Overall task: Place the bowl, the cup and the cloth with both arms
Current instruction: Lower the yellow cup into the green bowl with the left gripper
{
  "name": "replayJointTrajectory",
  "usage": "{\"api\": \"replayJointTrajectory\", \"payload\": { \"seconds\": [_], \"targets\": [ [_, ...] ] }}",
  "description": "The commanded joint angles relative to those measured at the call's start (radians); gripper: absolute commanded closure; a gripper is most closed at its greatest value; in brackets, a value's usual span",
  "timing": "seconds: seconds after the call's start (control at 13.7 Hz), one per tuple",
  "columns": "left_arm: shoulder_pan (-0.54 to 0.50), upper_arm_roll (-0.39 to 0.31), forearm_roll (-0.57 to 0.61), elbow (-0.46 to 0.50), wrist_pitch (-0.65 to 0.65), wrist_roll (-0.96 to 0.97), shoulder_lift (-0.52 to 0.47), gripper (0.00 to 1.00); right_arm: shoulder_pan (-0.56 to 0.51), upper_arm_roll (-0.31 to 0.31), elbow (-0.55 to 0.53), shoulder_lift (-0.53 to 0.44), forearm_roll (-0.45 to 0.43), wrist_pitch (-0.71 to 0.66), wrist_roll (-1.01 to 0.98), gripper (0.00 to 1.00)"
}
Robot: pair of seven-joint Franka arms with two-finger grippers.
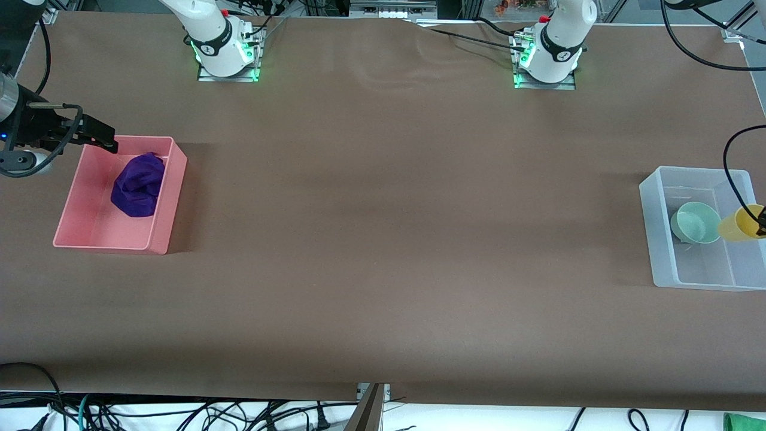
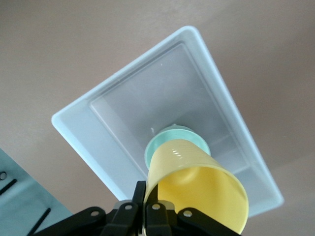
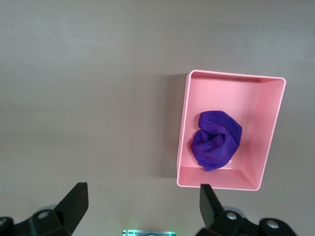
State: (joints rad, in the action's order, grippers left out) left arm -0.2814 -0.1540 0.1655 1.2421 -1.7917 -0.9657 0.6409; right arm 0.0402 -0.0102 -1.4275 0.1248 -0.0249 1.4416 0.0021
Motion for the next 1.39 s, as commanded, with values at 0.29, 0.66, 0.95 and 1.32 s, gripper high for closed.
{"api": "replayJointTrajectory", "payload": {
  "seconds": [0.29, 0.66, 0.95, 1.32],
  "targets": [
    [-0.064, 0.008, -0.110, 0.057, -0.121, -0.080, 0.088, 1.00, -0.003, -0.008, 0.032, 0.012, -0.003, -0.013, 0.001, 0.00],
    [-0.087, 0.008, -0.101, 0.146, -0.147, -0.139, 0.103, 0.59, -0.002, -0.021, 0.033, 0.012, -0.004, -0.012, 0.007, 0.00],
    [-0.073, 0.011, -0.101, 0.129, -0.134, -0.133, 0.070, 0.00, 0.000, -0.022, 0.033, 0.012, -0.003, -0.009, 0.009, 0.00],
    [0.046, 0.051, -0.112, 0.125, 0.046, -0.009, -0.098, 0.00, 0.000, -0.021, 0.033, 0.012, -0.004, -0.009, 0.009, 0.00]
  ]
}}
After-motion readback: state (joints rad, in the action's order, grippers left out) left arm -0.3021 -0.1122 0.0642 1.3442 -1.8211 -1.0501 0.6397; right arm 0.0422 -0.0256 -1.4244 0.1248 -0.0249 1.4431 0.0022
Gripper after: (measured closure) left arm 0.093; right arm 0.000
